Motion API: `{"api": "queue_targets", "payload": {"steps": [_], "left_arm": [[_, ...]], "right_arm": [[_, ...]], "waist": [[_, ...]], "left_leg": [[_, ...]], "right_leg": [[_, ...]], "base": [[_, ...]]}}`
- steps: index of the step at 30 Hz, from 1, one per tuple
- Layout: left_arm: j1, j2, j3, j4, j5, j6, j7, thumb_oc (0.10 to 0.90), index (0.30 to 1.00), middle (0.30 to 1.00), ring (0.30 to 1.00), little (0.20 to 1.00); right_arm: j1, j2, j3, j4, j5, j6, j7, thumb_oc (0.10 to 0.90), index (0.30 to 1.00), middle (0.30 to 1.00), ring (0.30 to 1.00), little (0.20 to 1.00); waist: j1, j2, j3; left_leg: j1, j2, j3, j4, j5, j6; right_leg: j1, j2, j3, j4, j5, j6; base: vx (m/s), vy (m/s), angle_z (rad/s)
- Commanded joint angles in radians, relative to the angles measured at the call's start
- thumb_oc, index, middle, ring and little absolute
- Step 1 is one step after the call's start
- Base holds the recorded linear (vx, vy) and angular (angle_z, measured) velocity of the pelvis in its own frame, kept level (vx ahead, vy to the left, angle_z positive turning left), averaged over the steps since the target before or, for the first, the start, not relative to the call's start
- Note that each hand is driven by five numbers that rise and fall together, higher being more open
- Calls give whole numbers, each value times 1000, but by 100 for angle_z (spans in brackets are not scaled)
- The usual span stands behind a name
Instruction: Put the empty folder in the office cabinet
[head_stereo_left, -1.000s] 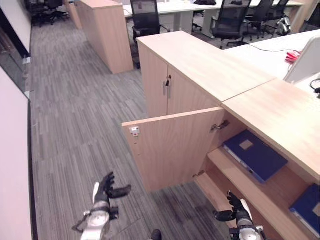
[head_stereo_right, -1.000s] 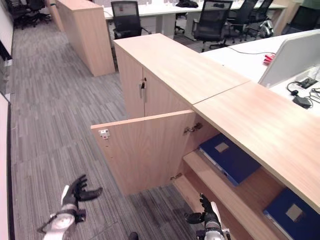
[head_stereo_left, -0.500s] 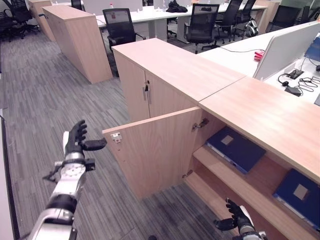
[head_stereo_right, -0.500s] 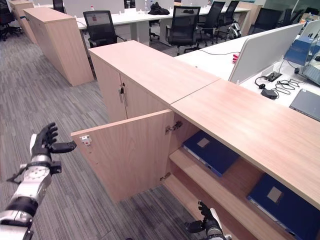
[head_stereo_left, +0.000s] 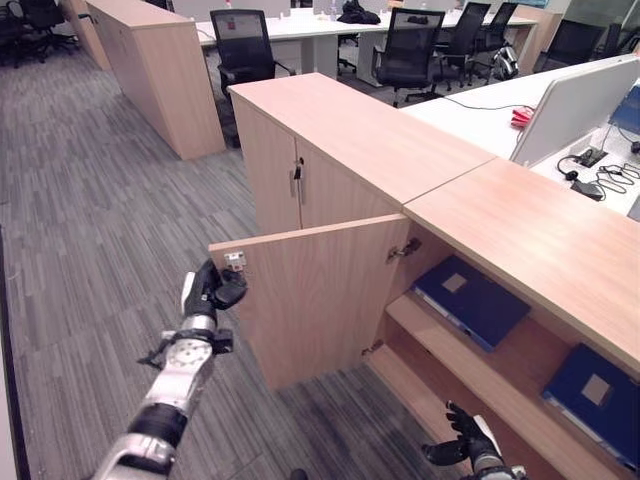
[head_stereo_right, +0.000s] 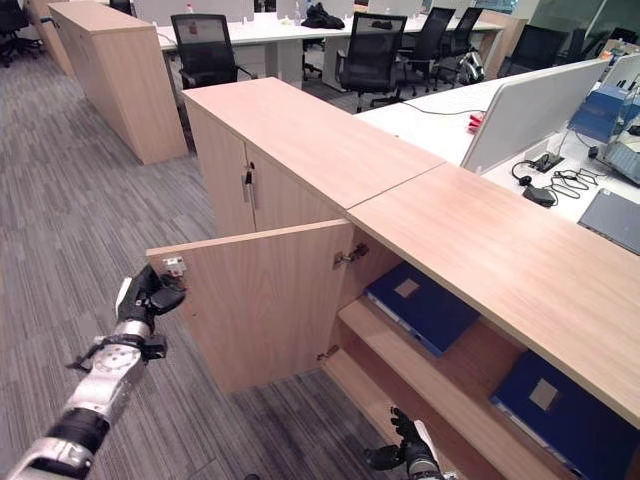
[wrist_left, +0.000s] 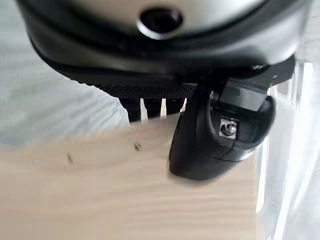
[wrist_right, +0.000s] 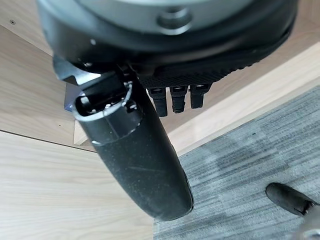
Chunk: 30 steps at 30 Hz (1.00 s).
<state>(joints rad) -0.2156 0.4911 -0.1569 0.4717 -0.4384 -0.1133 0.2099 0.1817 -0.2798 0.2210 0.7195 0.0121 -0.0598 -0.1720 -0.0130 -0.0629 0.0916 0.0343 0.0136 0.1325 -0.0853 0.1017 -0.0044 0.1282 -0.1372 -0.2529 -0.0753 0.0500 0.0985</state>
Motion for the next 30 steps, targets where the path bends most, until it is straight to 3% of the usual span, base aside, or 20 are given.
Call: {"api": "queue_targets", "payload": {"steps": [1, 8, 16, 18, 20, 21, 26, 29, 30], "left_arm": [[-130, -56, -105, -137, 29, -86, -152, 800, 900, 900, 900, 900], [51, -65, -108, -298, -7, -70, -264, 800, 900, 900, 900, 900], [171, 26, -72, -416, -23, -67, -337, 800, 900, 900, 900, 900], [200, 31, -56, -433, -28, -64, -338, 800, 900, 900, 900, 900], [260, 48, -36, -475, -28, -58, -358, 800, 900, 900, 900, 900], [282, 57, -29, -492, -20, -56, -366, 800, 900, 900, 900, 900], [351, 68, -10, -508, 19, -52, -376, 800, 900, 900, 900, 900], [377, 41, -20, -500, 29, -46, -373, 800, 900, 900, 900, 900], [385, 32, -30, -496, 34, -44, -373, 800, 900, 900, 900, 900]], "right_arm": [[-93, -50, -36, -13, 13, -41, -23, 800, 900, 900, 900, 900], [-88, -31, -81, -7, 12, -36, -19, 800, 900, 900, 900, 900], [-122, -4, -104, -4, 35, -47, -23, 800, 900, 900, 900, 900], [-130, 3, -97, 0, 33, -48, -20, 800, 900, 900, 900, 900], [-150, 10, -87, 21, 22, -51, -17, 800, 900, 900, 900, 900], [-154, 11, -81, 34, 21, -54, -18, 800, 900, 900, 900, 900], [-190, 4, -73, 50, 17, -58, -19, 800, 900, 900, 900, 900], [-191, 4, -66, 48, 14, -56, -20, 800, 900, 900, 900, 900], [-182, 6, -69, 46, 26, -54, -17, 800, 900, 900, 900, 900]], "waist": [[-9, 44, 10], [2, 46, 27], [7, 53, 77], [19, 58, 88], [57, 82, 84], [62, 83, 83], [99, 84, 65], [99, 89, 53], [77, 98, 46]], "left_leg": [[85, 74, 5, 12, -125, -67], [81, 56, 28, 10, -137, -47], [32, 51, 97, 5, -131, -33], [23, 60, 123, 7, -127, -36], [2, 82, 187, 16, -113, -35], [3, 86, 207, 21, -114, -33], [-8, 88, 311, 48, -107, -22], [7, 98, 341, 68, -120, -35], [16, 111, 347, 74, -112, -47]], "right_leg": [[-25, -61, -6, 98, -79, 98], [-59, -86, 7, 126, -63, 114], [-166, -118, 12, 170, -7, 143], [-189, -146, -34, 194, 24, 146], [-169, -212, -221, 241, 15, 123], [-158, -224, -242, 273, 2, 124], [-108, -249, -311, 326, -13, 128], [-74, -221, -296, 270, -63, 132], [-60, -189, -260, 214, -86, 120]], "base": [[-8, 70, -1], [-13, 76, -11], [-90, 47, -17], [-120, -28, -55], [-176, 1, -83], [-107, 16, -94], [-63, 7, -58], [13, -126, -72], [23, -104, -61]]}}
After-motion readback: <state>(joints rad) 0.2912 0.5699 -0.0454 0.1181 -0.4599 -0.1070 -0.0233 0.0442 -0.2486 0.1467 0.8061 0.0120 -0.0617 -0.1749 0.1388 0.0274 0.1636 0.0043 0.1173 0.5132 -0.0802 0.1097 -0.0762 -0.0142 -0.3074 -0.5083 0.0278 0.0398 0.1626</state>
